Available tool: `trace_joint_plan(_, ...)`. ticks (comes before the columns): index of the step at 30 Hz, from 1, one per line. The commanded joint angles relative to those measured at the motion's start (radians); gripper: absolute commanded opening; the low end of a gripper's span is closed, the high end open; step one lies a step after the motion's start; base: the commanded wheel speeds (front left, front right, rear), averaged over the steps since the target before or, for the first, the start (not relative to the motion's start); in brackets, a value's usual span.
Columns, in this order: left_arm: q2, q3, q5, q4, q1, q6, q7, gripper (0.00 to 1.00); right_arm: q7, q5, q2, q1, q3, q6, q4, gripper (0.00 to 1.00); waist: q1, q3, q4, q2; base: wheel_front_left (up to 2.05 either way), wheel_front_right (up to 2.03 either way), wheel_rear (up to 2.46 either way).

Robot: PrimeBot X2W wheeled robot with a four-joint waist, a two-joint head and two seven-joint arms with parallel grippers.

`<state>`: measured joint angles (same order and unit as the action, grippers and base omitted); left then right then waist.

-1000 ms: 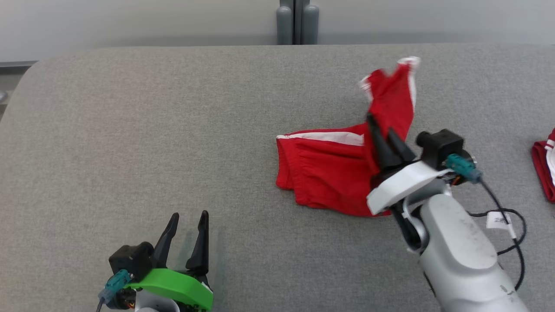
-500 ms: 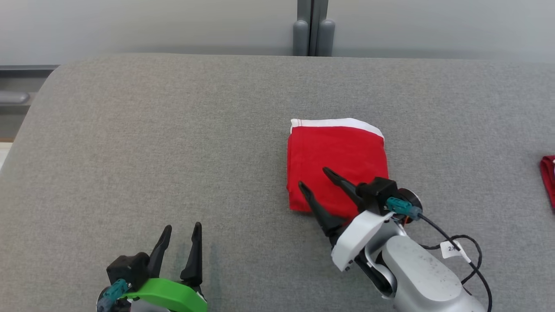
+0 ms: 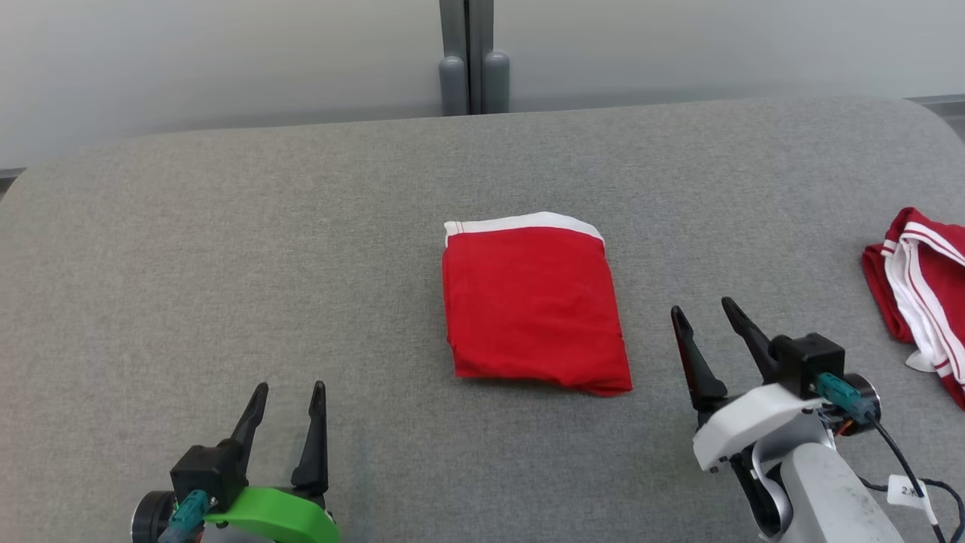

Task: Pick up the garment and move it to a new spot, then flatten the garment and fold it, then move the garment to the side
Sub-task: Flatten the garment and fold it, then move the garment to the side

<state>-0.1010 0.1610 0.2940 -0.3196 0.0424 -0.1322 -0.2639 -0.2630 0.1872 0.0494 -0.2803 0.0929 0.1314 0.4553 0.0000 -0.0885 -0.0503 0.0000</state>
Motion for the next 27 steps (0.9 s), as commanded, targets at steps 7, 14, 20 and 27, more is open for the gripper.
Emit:
trace_joint_plan(7, 0.011, -0.04, -0.063, 0.0, -0.059, 0.003, 0.0, 1.0, -0.002, -0.002, 0.003, 0.125, -0.079, -0.002, -0.006, 1.0, 0.0, 0.049, 0.061, 0.0, 0.0, 0.0, 0.0)
trace_joint_plan(14, 0.029, -0.067, -0.097, -0.004, -0.099, 0.003, 0.0, 1.0, -0.002, 0.003, 0.003, 0.172, -0.077, -0.002, 0.002, 1.0, 0.0, 0.058, 0.081, 0.0, 0.0, 0.0, 0.0)
trace_joint_plan(20, 0.037, -0.052, -0.1, -0.006, -0.078, 0.003, 0.0, 1.0, -0.002, 0.006, 0.003, 0.137, -0.05, -0.002, 0.022, 1.0, 0.0, 0.038, 0.062, 0.0, 0.0, 0.0, 0.0)
trace_joint_plan(27, 0.026, -0.019, -0.086, 0.009, -0.034, 0.003, 0.0, 1.0, -0.002, 0.024, 0.003, -0.002, 0.023, -0.002, 0.066, 1.0, 0.0, -0.027, 0.011, 0.0, 0.0, 0.0, 0.0)
